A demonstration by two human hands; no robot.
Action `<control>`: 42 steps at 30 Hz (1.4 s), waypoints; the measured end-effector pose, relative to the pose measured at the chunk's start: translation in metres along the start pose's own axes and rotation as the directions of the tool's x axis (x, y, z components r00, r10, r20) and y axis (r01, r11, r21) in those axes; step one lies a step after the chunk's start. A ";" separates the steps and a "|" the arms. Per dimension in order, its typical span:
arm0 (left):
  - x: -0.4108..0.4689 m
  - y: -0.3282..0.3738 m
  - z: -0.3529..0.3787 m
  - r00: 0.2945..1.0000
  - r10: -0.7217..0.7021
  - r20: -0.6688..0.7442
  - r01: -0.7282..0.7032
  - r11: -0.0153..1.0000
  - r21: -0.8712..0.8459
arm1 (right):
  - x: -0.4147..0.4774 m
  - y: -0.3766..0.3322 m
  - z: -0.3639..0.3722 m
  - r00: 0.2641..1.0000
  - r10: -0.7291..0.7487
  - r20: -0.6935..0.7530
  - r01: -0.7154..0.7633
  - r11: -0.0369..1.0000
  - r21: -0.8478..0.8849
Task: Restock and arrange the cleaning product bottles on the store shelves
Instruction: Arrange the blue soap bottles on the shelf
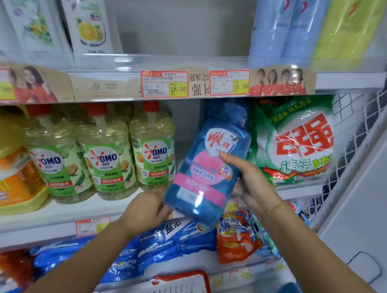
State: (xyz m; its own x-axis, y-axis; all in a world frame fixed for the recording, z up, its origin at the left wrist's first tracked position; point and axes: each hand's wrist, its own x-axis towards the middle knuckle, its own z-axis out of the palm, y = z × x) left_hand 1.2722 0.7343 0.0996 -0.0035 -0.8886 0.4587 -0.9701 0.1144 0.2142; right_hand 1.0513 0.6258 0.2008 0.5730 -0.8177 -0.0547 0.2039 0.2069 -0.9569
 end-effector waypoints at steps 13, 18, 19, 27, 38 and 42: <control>-0.050 0.134 -0.081 0.893 -0.251 0.375 0.413 0.123 -0.902 | -0.112 0.031 -0.009 0.955 -0.148 0.257 0.182 0.977 -0.114; -0.069 0.166 -0.118 0.922 -0.300 0.246 0.343 0.336 -0.877 | -0.139 -0.002 -0.012 0.880 -0.108 0.464 0.279 0.906 -0.319; -0.071 0.172 -0.125 0.928 -0.322 0.189 0.312 0.392 -0.865 | -0.142 -0.009 -0.011 0.864 -0.105 0.492 0.303 0.890 -0.342; -0.076 0.191 -0.168 0.937 -0.328 -0.124 0.108 0.607 -0.787 | -0.152 -0.058 0.014 0.801 -0.147 0.580 0.446 0.793 -0.415; -0.057 0.159 -0.197 0.848 -0.502 -0.168 -0.030 0.271 -0.962 | -0.175 -0.019 0.082 0.740 -0.632 0.229 0.632 0.538 -0.557; -0.047 0.165 -0.207 0.805 -0.558 -0.201 -0.098 0.209 -0.973 | -0.170 0.013 0.083 0.709 -0.670 0.220 0.592 0.395 -0.702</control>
State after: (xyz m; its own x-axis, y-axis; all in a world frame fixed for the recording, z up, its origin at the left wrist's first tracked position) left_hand 1.1627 0.8866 0.2916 0.5876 -0.6896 0.4233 0.0335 0.5434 0.8388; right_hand 1.0229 0.8124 0.2212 0.4441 -0.6000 0.6654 -0.1378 -0.7796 -0.6110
